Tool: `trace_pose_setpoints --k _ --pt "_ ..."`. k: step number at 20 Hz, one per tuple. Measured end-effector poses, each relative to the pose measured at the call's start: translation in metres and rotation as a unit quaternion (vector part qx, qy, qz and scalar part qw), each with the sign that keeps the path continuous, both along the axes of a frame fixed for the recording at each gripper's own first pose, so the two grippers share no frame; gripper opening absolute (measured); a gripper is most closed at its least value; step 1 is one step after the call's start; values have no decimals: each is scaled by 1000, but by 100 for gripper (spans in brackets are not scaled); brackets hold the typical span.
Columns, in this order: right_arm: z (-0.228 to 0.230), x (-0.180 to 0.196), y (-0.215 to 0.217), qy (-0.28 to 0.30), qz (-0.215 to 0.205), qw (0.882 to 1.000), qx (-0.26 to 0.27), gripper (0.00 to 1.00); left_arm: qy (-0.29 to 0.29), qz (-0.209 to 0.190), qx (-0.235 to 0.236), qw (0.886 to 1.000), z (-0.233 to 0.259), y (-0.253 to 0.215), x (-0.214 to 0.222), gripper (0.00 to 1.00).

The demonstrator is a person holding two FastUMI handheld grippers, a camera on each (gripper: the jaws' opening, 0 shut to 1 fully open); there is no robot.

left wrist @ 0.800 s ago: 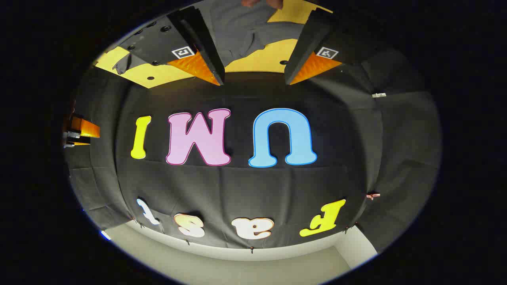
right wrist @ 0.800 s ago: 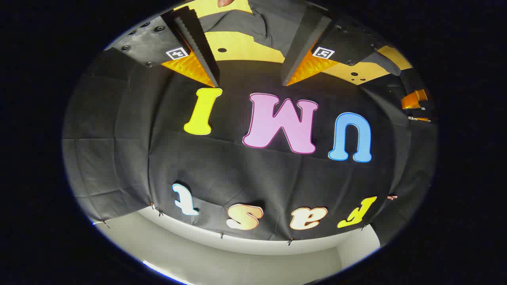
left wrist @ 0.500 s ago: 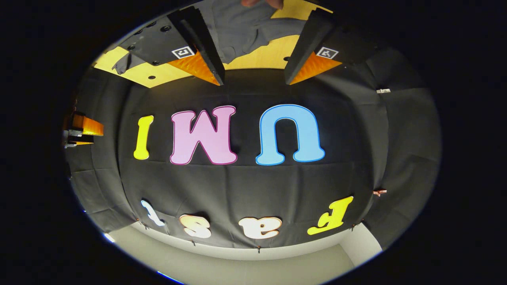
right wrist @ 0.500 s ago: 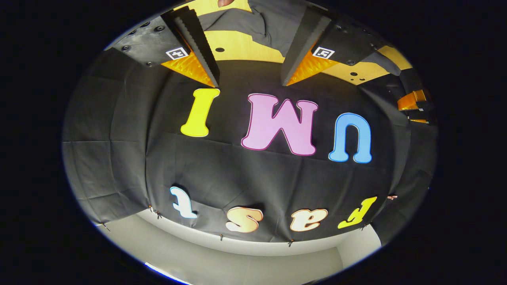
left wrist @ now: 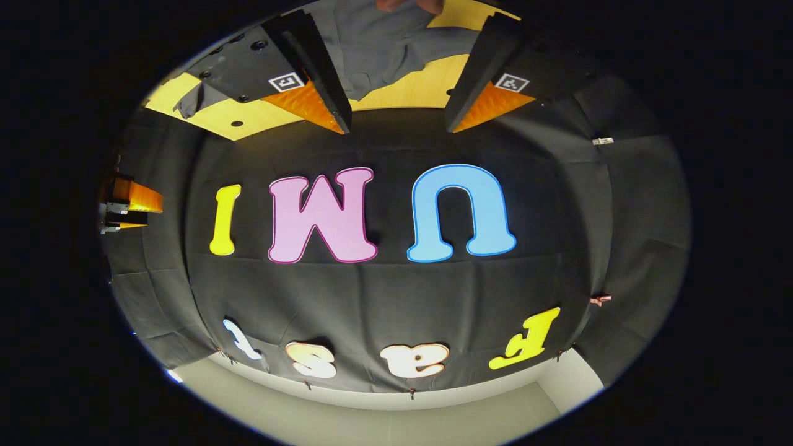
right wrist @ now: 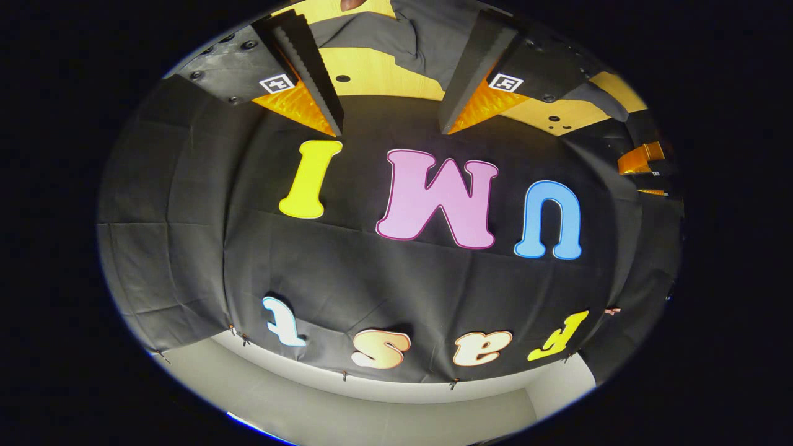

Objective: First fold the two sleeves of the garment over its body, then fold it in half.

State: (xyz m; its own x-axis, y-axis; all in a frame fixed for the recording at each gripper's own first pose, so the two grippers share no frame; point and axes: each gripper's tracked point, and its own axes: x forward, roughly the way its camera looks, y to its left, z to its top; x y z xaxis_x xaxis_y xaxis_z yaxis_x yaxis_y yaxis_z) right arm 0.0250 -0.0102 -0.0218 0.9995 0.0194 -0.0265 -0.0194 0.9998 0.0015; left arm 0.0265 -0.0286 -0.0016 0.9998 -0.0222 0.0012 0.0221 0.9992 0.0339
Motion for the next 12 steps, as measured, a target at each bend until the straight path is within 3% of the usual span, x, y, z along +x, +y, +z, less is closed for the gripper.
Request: trace_pose_setpoints --k 6,12 --pt "-30 19 -53 41 -29 999 -6 98 14 -7 2 1000 -8 -12 4 95" --pt "-113 43 -127 114 -55 992 -1 98 30 -2 12 999 -14 -21 8 96"
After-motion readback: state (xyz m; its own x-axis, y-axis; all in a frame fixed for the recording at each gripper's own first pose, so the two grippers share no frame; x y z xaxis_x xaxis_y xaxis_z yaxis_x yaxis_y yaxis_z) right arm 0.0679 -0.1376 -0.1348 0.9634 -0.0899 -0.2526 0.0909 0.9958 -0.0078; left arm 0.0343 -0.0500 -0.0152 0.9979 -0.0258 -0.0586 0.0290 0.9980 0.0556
